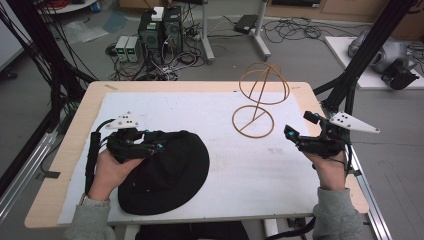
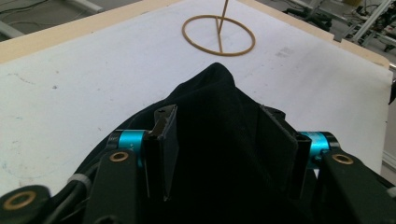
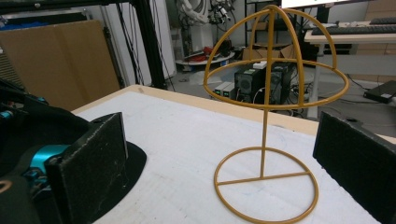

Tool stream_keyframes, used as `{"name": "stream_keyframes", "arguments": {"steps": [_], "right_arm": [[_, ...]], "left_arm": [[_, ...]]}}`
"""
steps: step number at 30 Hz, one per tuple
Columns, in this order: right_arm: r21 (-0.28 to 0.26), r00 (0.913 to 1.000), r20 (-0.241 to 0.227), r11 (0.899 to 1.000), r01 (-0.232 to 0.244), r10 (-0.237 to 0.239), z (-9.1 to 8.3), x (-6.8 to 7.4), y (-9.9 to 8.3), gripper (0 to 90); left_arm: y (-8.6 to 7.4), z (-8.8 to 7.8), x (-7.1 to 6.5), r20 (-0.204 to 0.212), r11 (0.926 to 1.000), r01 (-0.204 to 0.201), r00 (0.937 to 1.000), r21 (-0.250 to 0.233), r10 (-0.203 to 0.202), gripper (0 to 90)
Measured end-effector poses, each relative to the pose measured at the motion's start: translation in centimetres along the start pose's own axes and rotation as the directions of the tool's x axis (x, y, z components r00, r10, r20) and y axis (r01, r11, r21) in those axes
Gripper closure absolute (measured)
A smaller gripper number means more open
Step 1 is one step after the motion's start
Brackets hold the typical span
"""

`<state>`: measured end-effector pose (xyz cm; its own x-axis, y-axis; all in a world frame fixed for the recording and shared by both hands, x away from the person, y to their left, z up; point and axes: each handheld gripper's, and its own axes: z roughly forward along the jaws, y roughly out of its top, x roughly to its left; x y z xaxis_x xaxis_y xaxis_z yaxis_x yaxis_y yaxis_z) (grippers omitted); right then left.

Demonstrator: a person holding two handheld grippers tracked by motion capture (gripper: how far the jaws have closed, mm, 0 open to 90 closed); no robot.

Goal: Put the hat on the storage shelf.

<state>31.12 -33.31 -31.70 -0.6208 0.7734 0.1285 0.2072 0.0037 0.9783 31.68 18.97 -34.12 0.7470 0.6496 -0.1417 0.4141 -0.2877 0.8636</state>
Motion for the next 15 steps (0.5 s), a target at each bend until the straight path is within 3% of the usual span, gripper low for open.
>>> {"name": "stream_keyframes", "arguments": {"steps": [6,8,15], "right_arm": [[0.003,1.0000,0.000,1.000,-0.001,0.001,0.00,0.02,0.00,2.1],[0.003,1.0000,-0.001,1.000,-0.001,0.001,0.02,0.01,0.00,2.1],[0.003,1.0000,-0.001,1.000,-0.002,0.002,0.03,0.01,-0.01,2.1]], "left_arm": [[-0.08,0.13,-0.02,-0.002,0.9997,-0.011,0.9999,0.020,0.011,65.9],[-0.08,0.09,-0.10,-0.006,0.9995,-0.018,0.9998,0.024,0.018,76.3],[-0.09,0.18,-0.25,-0.007,0.9993,-0.019,0.9998,0.033,0.019,86.5]]}}
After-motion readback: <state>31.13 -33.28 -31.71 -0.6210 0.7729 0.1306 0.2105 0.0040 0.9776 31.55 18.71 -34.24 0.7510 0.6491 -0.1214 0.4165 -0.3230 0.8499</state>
